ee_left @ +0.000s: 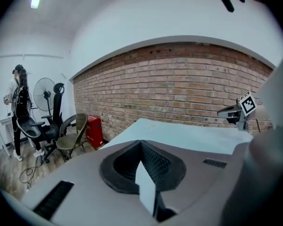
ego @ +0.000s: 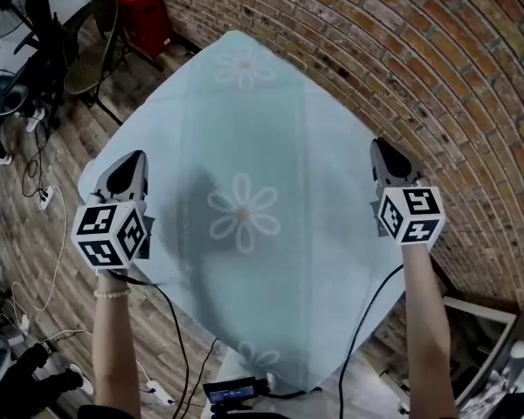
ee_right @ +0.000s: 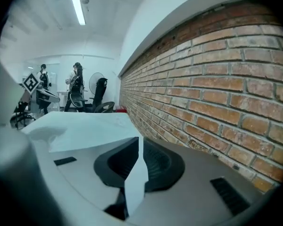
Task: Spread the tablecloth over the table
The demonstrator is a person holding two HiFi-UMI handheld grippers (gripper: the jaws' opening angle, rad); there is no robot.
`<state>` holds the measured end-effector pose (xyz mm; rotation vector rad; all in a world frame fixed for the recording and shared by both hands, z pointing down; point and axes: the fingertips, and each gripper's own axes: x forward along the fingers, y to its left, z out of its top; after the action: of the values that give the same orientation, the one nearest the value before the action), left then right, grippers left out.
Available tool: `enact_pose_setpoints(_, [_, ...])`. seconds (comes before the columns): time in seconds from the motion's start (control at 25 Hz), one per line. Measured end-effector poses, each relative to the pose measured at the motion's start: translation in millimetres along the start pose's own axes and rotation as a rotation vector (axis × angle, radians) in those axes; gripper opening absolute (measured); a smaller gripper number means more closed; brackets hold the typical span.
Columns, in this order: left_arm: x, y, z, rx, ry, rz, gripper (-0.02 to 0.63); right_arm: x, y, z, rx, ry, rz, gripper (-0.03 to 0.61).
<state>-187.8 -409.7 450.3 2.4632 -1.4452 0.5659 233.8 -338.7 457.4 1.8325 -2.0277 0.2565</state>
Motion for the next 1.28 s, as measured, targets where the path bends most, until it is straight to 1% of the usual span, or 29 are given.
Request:
enact_pose_setpoints(0.12, [-36, -41, 19, 0.005, -0.057, -0.012, 0.015, -43, 6, 16, -0.003, -0.056, 0.035, 0.049])
enact_pose_setpoints(0.24, [-73, -83, 39, -0.001, -0.108, -0.042, 0.015, -93, 7, 30, -0.001, -0.105, 0.058, 0.046])
enact_pose_setpoints(0.36, [-111, -121, 59, 0.025, -0.143, -0.079, 0.015, -143, 25, 43, -0.042, -0.15, 0.119, 0.046])
enact_pose_setpoints(0.44, [-135, -143, 74, 0.043, -0.177, -0.088, 0.015, -171, 36, 51, -0.066, -0.186, 0.152, 0.046])
enact_pose_setpoints(0.56, [-166, -181, 88, 0.054, -0.214, -0.106, 0.015, -210, 42, 59, -0.072, -0.226, 0.165, 0.046])
enact_pose_setpoints(0.68, [-199, -219, 89, 0.069, -0.226, -0.127, 0.015, -252, 49, 62, -0.093, -0.245, 0.168, 0.046])
enact_pose_setpoints(0.88, [-262, -263, 89, 0.077, -0.27, -0.111, 0.015, -315, 74, 60, -0.093, -0.287, 0.235, 0.046])
enact_pose_setpoints(1.0, [-294, -281, 89, 0.112, -0.287, -0.086, 0.014, -347, 85, 53, -0.097, -0.292, 0.272, 0.046])
enact_pose_setpoints(1.12, [-317, -296, 83, 0.14, -0.282, -0.077, 0.015, -373, 83, 50, -0.072, -0.296, 0.269, 0.046])
enact_pose_setpoints(1.2, [-332, -305, 77, 0.136, -0.282, -0.082, 0.015, -388, 82, 49, -0.06, -0.305, 0.26, 0.046])
enact_pose_setpoints(1.28, [-345, -311, 72, 0.133, -0.279, -0.089, 0.015, -401, 87, 50, -0.077, -0.316, 0.259, 0.044])
